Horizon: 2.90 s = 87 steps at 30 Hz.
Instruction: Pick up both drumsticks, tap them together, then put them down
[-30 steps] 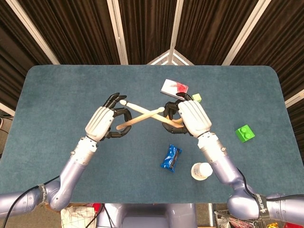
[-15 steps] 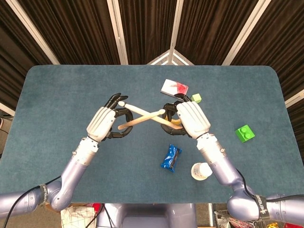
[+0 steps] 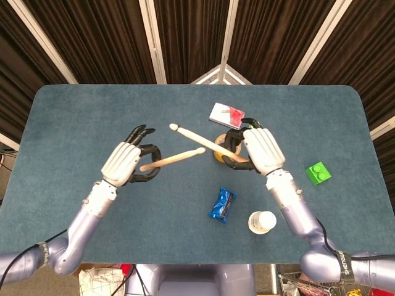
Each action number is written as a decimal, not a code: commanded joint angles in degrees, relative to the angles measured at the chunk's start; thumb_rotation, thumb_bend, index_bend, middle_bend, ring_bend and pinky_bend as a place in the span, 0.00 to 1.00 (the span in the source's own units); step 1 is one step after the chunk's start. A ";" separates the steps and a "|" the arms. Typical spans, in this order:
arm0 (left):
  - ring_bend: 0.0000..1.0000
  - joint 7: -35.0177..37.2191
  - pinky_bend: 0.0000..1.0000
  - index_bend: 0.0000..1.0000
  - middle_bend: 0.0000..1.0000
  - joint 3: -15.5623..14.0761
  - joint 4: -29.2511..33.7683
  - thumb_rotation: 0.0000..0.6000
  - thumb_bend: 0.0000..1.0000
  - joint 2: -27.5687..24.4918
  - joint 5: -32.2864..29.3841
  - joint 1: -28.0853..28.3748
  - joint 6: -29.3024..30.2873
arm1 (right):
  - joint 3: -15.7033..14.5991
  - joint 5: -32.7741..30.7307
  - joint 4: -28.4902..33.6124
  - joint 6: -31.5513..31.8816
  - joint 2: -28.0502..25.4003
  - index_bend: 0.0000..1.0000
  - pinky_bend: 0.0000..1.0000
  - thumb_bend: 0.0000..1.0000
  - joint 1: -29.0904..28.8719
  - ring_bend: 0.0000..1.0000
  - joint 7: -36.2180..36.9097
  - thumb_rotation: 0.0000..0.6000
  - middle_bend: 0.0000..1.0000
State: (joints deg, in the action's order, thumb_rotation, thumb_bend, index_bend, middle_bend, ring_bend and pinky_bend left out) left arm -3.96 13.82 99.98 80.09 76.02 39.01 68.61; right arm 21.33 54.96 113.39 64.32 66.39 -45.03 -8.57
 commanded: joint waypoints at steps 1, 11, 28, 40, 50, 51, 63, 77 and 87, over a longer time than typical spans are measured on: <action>0.12 0.48 0.00 0.67 0.62 -3.78 -1.21 1.00 0.51 -4.86 3.52 -3.02 0.99 | -2.38 3.50 -3.76 0.29 -0.15 0.74 0.15 0.46 1.89 0.51 1.08 1.00 0.65; 0.12 -0.35 0.00 0.67 0.62 -12.00 -16.80 1.00 0.51 -7.84 9.23 -8.17 1.33 | -6.97 12.62 -11.54 1.39 1.38 0.74 0.15 0.46 5.98 0.51 6.87 1.00 0.65; 0.12 4.76 0.00 0.66 0.61 -14.74 -49.48 1.00 0.51 9.80 10.95 -7.89 -3.67 | -7.83 13.08 -14.28 0.11 3.87 0.74 0.15 0.46 8.03 0.51 9.95 1.00 0.65; 0.12 4.83 0.00 0.65 0.61 -15.44 -59.96 1.00 0.51 16.14 13.32 -6.67 -3.73 | -7.32 12.55 -15.87 -0.43 3.95 0.74 0.15 0.46 9.20 0.51 11.62 1.00 0.65; 0.12 4.99 0.00 0.65 0.61 -13.47 -62.21 1.00 0.51 20.50 11.76 -5.35 -5.50 | -7.30 13.46 -16.01 -0.19 2.69 0.75 0.15 0.46 10.61 0.51 13.02 1.00 0.65; 0.12 4.91 0.00 0.65 0.61 -13.25 -62.28 1.00 0.51 20.81 11.60 -5.18 -5.61 | -7.29 13.56 -15.98 -0.22 2.51 0.75 0.15 0.46 10.72 0.51 13.12 1.00 0.65; 0.12 2.67 0.00 0.65 0.60 -12.02 -61.60 1.00 0.51 22.31 11.33 -3.42 -5.72 | -7.19 13.77 -16.77 -1.05 1.91 0.75 0.15 0.46 11.44 0.51 14.04 1.00 0.65; 0.12 1.65 0.00 0.61 0.57 -12.53 -61.48 1.00 0.51 22.64 11.35 -3.27 -6.61 | -7.04 13.93 -17.58 -1.73 2.33 0.75 0.15 0.46 11.74 0.51 14.29 1.00 0.65; 0.08 0.77 0.00 0.51 0.50 -12.44 -60.29 1.00 0.51 21.73 10.62 -3.29 -7.92 | -6.74 14.04 -17.76 -1.98 2.43 0.75 0.15 0.46 11.84 0.51 14.52 1.00 0.65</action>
State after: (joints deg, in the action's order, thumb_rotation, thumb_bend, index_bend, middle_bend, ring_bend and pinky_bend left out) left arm -3.09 1.36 39.59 101.91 86.72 35.73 60.78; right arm 14.58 69.01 95.62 62.33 68.82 -33.20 5.94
